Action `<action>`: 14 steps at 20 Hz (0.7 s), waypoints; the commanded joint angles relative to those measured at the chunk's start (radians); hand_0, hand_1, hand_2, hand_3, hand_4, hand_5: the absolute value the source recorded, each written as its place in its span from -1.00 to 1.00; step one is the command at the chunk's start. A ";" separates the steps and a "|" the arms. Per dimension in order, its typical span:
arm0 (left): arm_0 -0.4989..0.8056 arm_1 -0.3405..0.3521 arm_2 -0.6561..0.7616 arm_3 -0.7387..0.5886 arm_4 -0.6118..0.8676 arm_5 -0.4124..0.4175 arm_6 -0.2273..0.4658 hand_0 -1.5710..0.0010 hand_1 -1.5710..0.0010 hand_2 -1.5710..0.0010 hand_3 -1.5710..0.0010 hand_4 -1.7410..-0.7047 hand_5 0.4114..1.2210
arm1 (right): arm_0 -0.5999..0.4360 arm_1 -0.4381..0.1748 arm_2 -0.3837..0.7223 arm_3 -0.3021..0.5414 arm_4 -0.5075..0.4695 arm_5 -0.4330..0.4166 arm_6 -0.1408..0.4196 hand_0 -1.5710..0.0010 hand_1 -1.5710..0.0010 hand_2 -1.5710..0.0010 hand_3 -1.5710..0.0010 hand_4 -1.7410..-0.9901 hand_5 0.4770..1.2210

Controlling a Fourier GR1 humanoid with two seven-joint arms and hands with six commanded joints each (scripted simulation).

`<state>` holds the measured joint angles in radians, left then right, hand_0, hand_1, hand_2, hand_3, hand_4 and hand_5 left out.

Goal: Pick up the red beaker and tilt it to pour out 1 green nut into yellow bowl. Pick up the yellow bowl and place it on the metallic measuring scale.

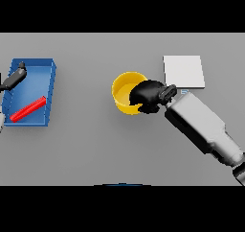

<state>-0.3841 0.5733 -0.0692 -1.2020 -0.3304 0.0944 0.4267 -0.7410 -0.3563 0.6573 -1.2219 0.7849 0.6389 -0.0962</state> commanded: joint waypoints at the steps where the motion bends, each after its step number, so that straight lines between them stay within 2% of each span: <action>1: -0.006 0.000 0.001 0.002 -0.001 0.003 -0.003 1.00 1.00 1.00 1.00 0.94 -0.30 | -0.003 -0.010 -0.009 -0.018 -0.004 0.007 0.009 -0.99 -0.99 -0.80 -0.59 -0.99 0.99; 4: -0.017 -0.004 -0.001 0.004 -0.008 0.009 0.007 1.00 1.00 1.00 1.00 0.93 -0.30 | -0.008 -0.039 -0.041 -0.074 -0.015 0.015 0.042 -0.99 -0.99 -0.81 -0.61 -0.99 1.00; 6: -0.019 0.002 0.004 0.005 -0.003 0.005 0.003 1.00 1.00 1.00 1.00 0.94 -0.29 | -0.006 -0.066 -0.063 -0.079 -0.019 0.000 0.032 -1.00 -1.00 -0.83 -0.61 -1.00 1.00; 8: -0.008 0.006 0.009 -0.004 0.005 0.001 -0.004 1.00 1.00 1.00 1.00 0.92 -0.29 | -0.010 -0.095 -0.084 -0.065 -0.025 -0.018 0.008 -1.00 -1.00 -0.83 -0.75 -1.00 1.00; 10: -0.014 0.003 0.000 -0.014 -0.005 0.000 0.025 1.00 1.00 1.00 1.00 0.93 -0.28 | -0.022 -0.105 -0.114 -0.037 -0.033 -0.024 0.025 -1.00 -1.00 -0.87 -0.67 -1.00 1.00; 14: -0.007 0.002 0.002 -0.017 -0.006 0.004 0.030 1.00 1.00 1.00 1.00 0.92 -0.26 | -0.046 -0.163 -0.161 0.033 -0.021 -0.094 -0.005 -1.00 -1.00 -0.93 -0.56 -1.00 1.00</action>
<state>-0.3904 0.5750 -0.0674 -1.2187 -0.3368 0.0984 0.4583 -0.7869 -0.5200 0.4957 -1.1888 0.7650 0.5448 -0.0959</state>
